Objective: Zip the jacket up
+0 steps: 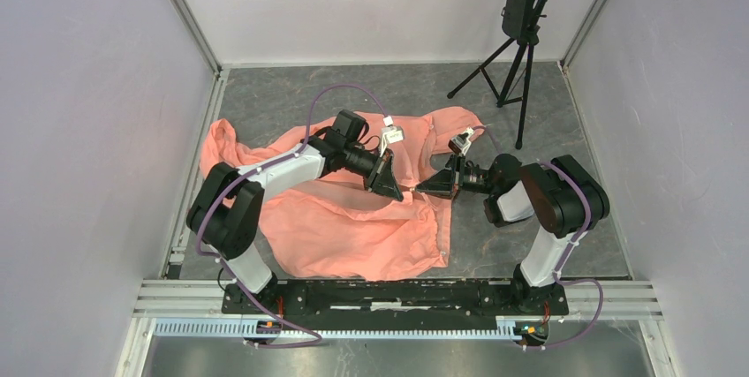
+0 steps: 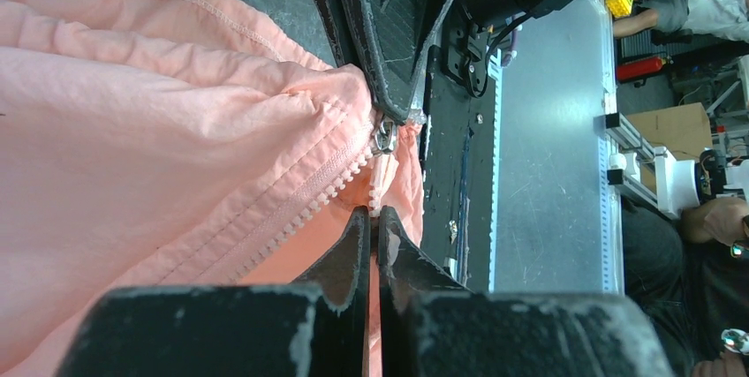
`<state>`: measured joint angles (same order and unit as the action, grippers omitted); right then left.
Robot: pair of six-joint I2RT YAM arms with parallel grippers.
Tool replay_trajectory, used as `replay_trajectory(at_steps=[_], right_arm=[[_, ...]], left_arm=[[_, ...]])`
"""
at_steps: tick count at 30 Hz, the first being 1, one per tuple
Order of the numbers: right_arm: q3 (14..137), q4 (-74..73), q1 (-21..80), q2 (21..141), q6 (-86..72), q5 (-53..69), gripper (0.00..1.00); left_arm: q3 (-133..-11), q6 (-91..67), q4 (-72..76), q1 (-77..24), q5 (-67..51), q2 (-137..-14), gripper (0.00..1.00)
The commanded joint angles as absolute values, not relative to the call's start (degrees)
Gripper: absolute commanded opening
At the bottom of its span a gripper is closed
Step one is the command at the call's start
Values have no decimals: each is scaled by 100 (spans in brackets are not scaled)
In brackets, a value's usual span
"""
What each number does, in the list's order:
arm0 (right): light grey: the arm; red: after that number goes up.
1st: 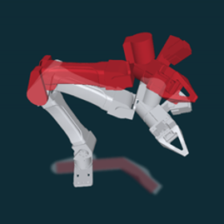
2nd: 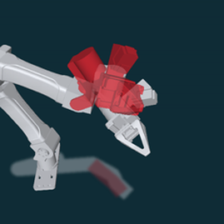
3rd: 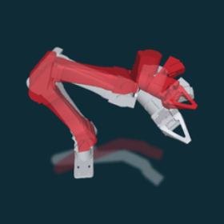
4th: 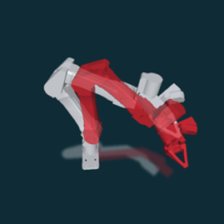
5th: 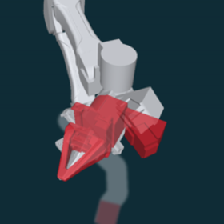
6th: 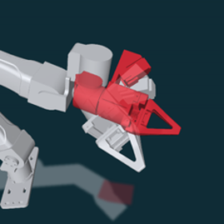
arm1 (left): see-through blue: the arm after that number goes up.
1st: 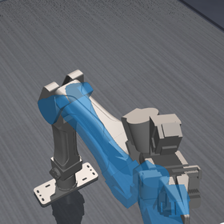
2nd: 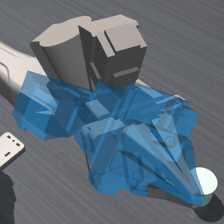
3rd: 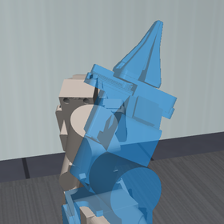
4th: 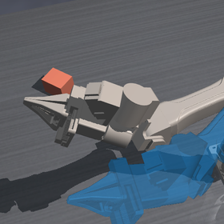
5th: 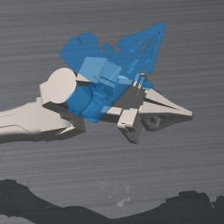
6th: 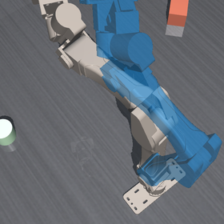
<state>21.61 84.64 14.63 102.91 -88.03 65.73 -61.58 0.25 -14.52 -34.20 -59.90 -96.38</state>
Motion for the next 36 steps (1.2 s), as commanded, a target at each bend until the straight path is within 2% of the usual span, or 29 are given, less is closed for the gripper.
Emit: replay_trajectory(at_steps=[1, 36], right_arm=[[2162, 11197, 1479, 10195, -8679, 6673, 0], [2176, 11198, 1457, 10230, -8666, 6620, 0]], left_arm=[[-6288, 342, -1485, -3393, -5979, -9470, 2], [-6065, 505, -1694, -3453, -5991, -9206, 2]])
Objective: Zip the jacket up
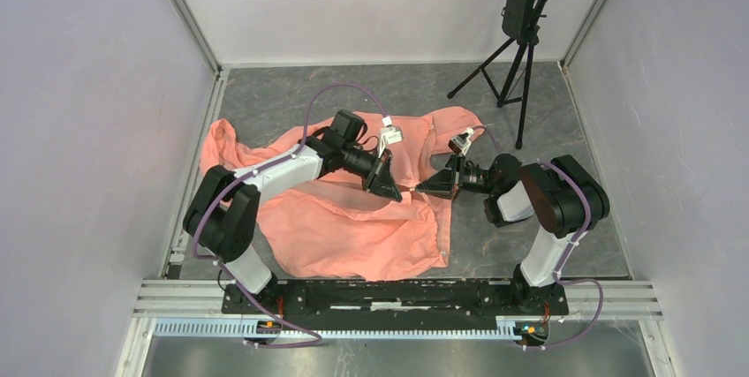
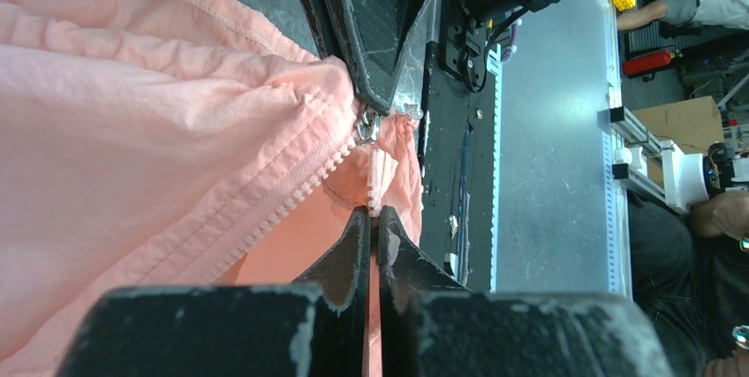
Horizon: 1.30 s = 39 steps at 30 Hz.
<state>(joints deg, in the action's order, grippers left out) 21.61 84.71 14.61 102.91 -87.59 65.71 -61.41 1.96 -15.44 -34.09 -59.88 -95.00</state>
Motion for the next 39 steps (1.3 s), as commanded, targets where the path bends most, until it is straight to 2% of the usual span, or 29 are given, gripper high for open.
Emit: replay_trajectory(at_steps=[1, 39], right_arm=[[2176, 11198, 1456, 10230, -8674, 6625, 0], [2150, 11166, 1569, 10231, -8604, 6659, 0]], left_arm=[[-6073, 531, -1721, -3475, -6001, -9215, 2], [-6102, 466, -1380, -3446, -5810, -9125, 2]])
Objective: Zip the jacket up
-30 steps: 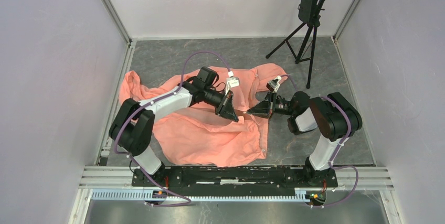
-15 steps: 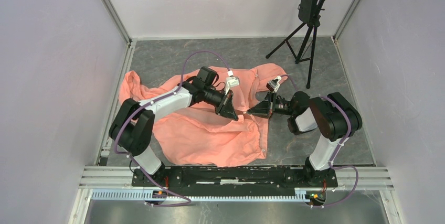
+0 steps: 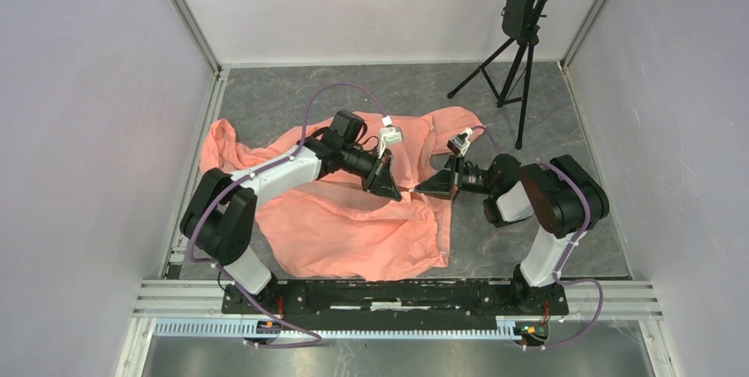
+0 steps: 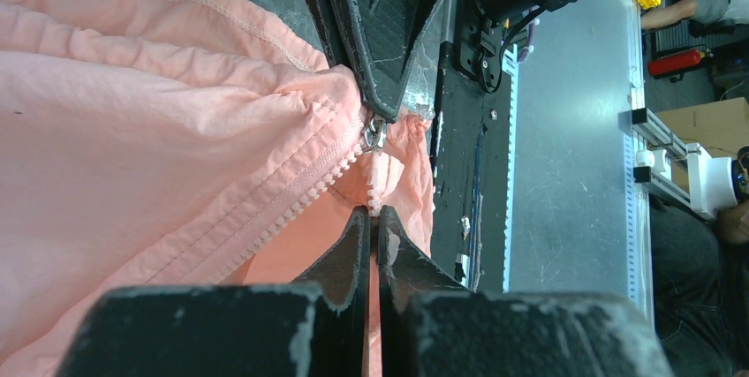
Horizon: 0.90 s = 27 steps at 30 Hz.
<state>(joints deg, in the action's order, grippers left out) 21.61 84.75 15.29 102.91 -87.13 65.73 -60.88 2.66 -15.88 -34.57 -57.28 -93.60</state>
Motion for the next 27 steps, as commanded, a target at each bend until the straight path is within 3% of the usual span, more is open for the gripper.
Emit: replay_trajectory(at_steps=[1, 27], right_arm=[[2145, 11178, 1558, 10239, -8613, 6660, 0], [2158, 11199, 1606, 10196, -8644, 6662, 0]], left_arm=[[-6093, 470, -1386, -3452, -5810, -9117, 2], [-6241, 570, -1643, -3472, -5810, -9316, 2]])
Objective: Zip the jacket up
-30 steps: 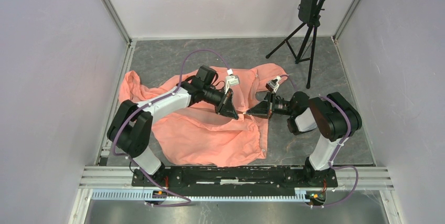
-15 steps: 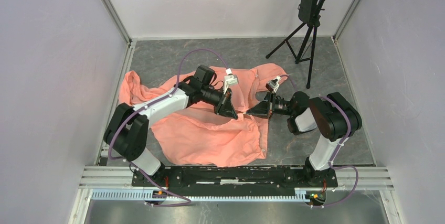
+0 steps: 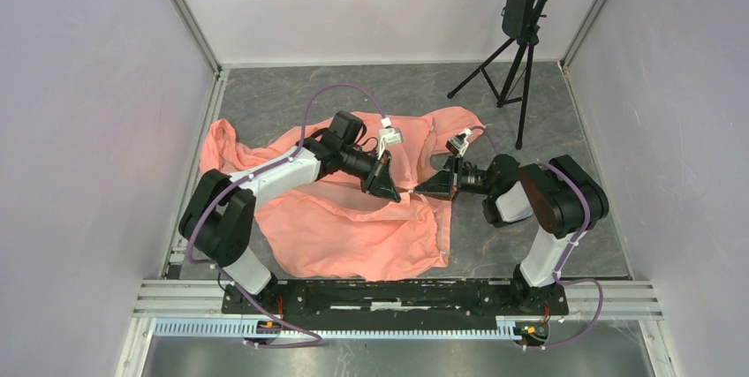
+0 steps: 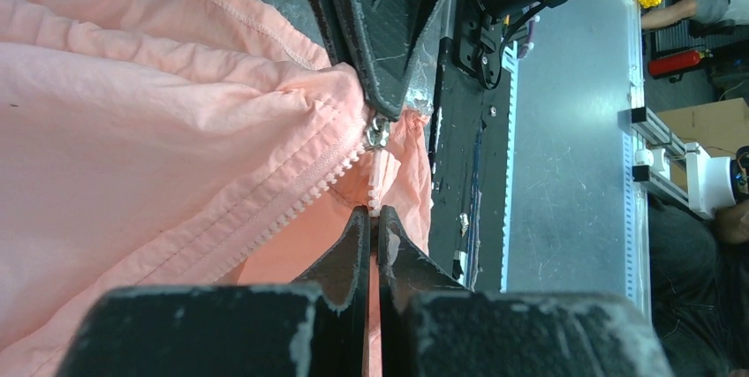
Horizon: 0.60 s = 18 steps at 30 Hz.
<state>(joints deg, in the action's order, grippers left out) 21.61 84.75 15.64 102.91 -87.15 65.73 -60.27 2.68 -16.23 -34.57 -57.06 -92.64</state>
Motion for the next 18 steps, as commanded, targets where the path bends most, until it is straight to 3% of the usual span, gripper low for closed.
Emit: replay_trajectory(at_steps=[1, 18], right_arm=[[2155, 11202, 1616, 10191, -8648, 6657, 0], [2204, 11197, 1696, 10222, -8651, 6688, 0]], left_arm=[[-6232, 577, -1642, -3472, -5803, -9302, 2], [-6284, 566, -1644, -3472, -5802, -9281, 2]])
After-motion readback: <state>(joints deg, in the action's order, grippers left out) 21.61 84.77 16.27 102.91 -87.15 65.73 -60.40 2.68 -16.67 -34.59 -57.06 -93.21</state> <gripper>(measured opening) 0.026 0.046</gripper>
